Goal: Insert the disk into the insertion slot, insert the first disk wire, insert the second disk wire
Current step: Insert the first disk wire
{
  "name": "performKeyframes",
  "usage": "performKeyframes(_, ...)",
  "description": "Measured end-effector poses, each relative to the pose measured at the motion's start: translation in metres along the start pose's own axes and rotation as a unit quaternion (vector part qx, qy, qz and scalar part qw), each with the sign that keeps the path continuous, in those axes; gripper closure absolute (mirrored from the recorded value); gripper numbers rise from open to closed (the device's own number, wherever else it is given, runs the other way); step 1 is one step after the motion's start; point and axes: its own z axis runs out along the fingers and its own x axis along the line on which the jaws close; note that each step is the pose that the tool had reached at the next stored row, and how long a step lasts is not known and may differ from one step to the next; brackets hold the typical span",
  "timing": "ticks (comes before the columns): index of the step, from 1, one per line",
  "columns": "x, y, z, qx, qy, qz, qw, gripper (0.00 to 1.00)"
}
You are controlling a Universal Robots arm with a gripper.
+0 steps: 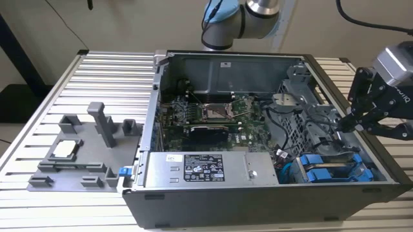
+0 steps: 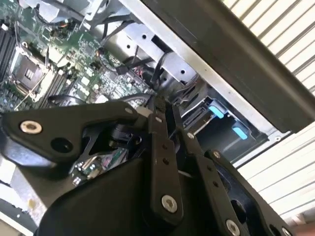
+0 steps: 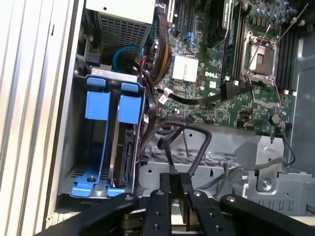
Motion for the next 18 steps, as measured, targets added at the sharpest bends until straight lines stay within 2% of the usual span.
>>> performKeyframes(3, -0.0002, 0.0091, 0.0006, 0.0088, 0.0053, -0.002, 0.9999, 0.81)
performKeyframes(5, -0.0003, 0.0125, 0.0009, 0.0134, 0.0074, -0.003, 0.9999, 0.81)
performKeyframes(9, -0.0001, 0.0134, 0.0009, 0.0137, 0.0075, -0.003, 0.9999, 0.81)
performKeyframes(18, -0.0001, 0.0134, 0.001, 0.0133, 0.0103, -0.003, 0.9999, 0.81)
